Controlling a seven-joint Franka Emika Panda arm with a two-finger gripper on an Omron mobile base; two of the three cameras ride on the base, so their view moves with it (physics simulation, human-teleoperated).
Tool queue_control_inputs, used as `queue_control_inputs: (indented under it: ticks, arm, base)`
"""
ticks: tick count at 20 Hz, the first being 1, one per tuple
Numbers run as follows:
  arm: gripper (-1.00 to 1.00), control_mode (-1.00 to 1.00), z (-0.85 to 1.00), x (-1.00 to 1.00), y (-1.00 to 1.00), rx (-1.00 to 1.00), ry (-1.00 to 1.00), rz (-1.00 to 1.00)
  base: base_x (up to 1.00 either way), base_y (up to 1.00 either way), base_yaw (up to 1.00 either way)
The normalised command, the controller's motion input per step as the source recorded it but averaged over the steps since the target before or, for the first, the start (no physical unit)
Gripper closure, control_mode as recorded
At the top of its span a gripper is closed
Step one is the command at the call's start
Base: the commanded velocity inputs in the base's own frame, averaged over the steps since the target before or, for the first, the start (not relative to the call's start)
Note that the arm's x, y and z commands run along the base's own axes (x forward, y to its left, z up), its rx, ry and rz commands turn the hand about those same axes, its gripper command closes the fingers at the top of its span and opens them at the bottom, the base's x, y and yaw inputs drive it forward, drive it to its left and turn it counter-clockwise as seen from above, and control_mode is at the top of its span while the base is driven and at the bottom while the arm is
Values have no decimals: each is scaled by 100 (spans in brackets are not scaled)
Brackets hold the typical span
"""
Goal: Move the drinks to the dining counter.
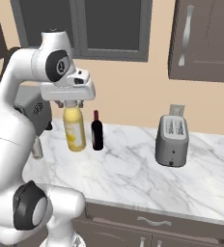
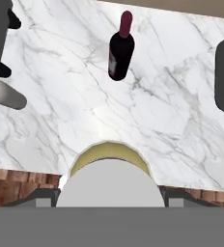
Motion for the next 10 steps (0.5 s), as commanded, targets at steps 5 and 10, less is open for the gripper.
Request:
queue_control_inputs:
  ticks: [5,10]
  arm:
    - [100,-100,33,-9,1,-4,-5,0]
    - [100,-100,3,-21,7,-5,-30,0]
  base:
    - [0,0,0]
    - [0,0,0]
